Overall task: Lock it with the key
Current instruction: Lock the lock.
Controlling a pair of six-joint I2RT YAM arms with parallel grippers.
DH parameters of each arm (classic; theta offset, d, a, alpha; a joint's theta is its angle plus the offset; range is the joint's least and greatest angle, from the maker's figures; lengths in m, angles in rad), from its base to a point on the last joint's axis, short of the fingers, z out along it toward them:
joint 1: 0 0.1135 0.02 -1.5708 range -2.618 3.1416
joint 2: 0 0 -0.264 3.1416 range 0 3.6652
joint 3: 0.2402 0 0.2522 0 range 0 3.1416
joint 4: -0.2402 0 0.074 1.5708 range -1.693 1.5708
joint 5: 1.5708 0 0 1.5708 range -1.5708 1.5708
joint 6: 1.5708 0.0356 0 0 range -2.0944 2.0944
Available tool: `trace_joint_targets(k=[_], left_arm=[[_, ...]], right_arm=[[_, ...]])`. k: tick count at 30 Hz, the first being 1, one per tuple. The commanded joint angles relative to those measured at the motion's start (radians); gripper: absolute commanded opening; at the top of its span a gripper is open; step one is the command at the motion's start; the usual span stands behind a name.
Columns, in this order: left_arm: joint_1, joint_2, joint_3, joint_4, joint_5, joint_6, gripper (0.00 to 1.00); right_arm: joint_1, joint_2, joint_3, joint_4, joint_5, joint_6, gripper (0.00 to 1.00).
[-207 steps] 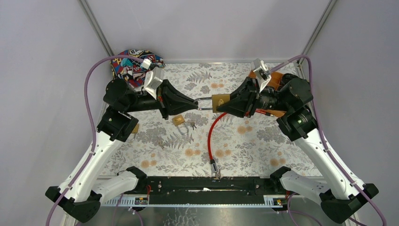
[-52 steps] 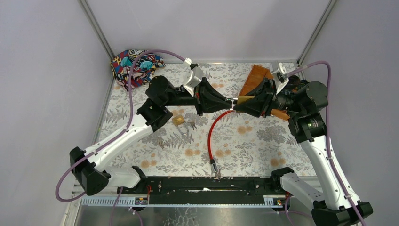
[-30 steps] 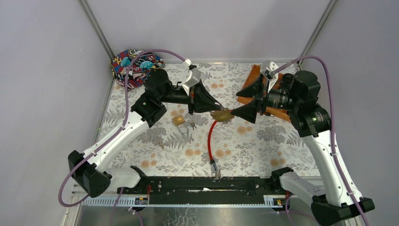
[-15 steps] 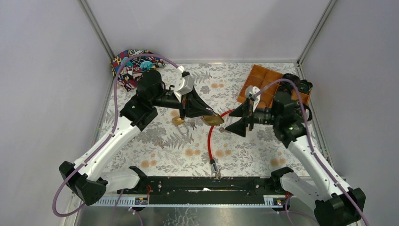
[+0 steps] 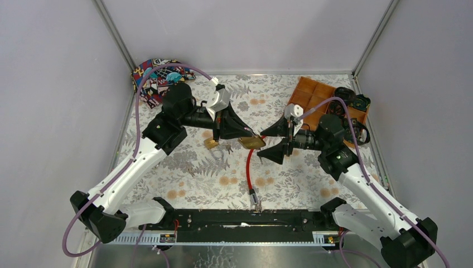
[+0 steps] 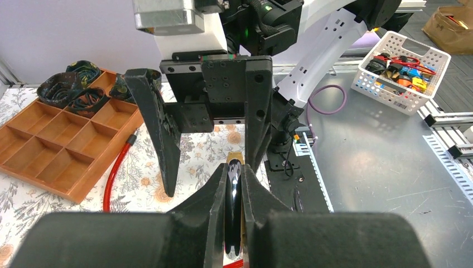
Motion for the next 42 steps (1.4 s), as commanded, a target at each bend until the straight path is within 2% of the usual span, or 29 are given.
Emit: trace_joint_targets(k=[1, 6, 12, 14, 17, 21, 26, 28, 35, 42], left_arm=[[0.006, -0.018, 0.033, 0.166, 0.004, -0.039, 0.00], [0.006, -0.018, 0.026, 0.193, 0.001, -0.057, 0.00], [0.006, -0.024, 0.013, 0.184, -0.001, -0.054, 0.00], [0.006, -0.024, 0.010, 0.186, -0.004, -0.057, 0.00], [0.006, -0.023, 0.012, 0.193, -0.006, -0.065, 0.00], [0.010, -0.019, 0.030, 0.198, -0.023, -0.080, 0.00], [0.106, 0.009, 0.080, 0.236, -0.019, -0.165, 0.00], [0.144, 0.010, 0.102, 0.248, -0.014, -0.161, 0.00], [0.230, 0.003, 0.123, 0.243, -0.003, -0.198, 0.00], [0.254, -0.014, 0.108, 0.243, 0.067, -0.190, 0.00]], right_arm=[[0.015, -0.004, 0.044, 0.098, 0.041, 0.052, 0.79], [0.029, 0.030, 0.022, 0.164, 0.031, 0.105, 0.52], [0.038, 0.019, -0.006, 0.301, 0.029, 0.172, 0.41], [0.044, 0.026, -0.003, 0.298, 0.014, 0.174, 0.34], [0.057, 0.038, -0.006, 0.300, 0.006, 0.175, 0.16], [0.059, 0.040, 0.008, 0.225, 0.032, 0.136, 0.00], [0.058, 0.035, -0.020, 0.067, 0.123, -0.005, 0.00], [0.057, 0.034, -0.071, 0.062, 0.175, -0.037, 0.00], [0.051, 0.102, -0.182, 0.216, 0.208, 0.019, 0.00], [0.033, 0.160, -0.184, 0.270, 0.129, 0.011, 0.00]])
